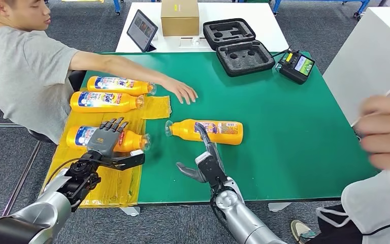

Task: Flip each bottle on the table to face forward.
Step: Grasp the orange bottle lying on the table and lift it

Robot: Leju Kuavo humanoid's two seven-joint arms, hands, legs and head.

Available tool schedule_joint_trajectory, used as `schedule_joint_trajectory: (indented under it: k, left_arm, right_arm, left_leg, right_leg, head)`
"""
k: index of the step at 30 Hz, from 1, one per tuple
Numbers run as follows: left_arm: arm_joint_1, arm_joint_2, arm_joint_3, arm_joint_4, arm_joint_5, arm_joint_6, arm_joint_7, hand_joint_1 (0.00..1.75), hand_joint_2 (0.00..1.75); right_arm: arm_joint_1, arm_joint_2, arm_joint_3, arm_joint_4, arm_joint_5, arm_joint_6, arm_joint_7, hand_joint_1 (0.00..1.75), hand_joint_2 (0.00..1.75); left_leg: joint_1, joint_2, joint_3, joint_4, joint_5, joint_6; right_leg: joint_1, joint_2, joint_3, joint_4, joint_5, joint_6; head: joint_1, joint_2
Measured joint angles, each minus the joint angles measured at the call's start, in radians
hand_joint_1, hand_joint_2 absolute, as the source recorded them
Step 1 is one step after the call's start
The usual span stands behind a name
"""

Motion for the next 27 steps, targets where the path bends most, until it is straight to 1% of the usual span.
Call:
schedule_joint_trajectory:
  k: [3,6,9,27]
  left_arm:
    - [0.002,-0.001,0.0,0.0,0.019,0.067,-0.045,0.0,1.75]
    - [0.01,-0.004,0.0,-0.006,0.064,0.142,-0.117,0.0,1.75]
    - [0.021,-0.01,0.003,-0.019,0.099,0.186,-0.167,0.0,1.75]
    - [0.035,-0.02,0.005,-0.031,0.108,0.194,-0.176,0.0,1.75]
  right_arm:
    - [-0.001,-0.004,0.0,0.002,0.0,-0.011,0.0,0.0,1.75]
    - [0.0,-0.007,-0.001,0.002,0.008,-0.037,0.0,0.0,1.75]
    - [0.001,-0.008,-0.001,0.002,0.018,-0.054,0.0,0.0,1.75]
    - [0.001,-0.011,-0.001,0.002,0.021,-0.06,0.0,0.0,1.75]
  left_leg:
    - [0.0,0.0,0.0,0.0,0.0,0.0]
    - [0.0,0.0,-0.001,0.0,0.001,0.0]
    - [0.0,0.0,-0.002,0.0,0.001,0.0]
    - [0.0,0.0,-0.006,0.0,0.0,0.0]
  right_leg:
    - [0.0,0.0,0.0,0.0,0.0,0.0]
    - [0.0,0.0,-0.001,0.0,0.0,0.0]
    - [0.0,0.0,-0.002,0.0,0.0,0.0]
    - [0.0,0.0,-0.006,0.0,0.0,0.0]
  head:
    - [0.0,0.0]
    - [0.0,0.0]
    - [0.0,0.0]
    - [0.0,0.0]
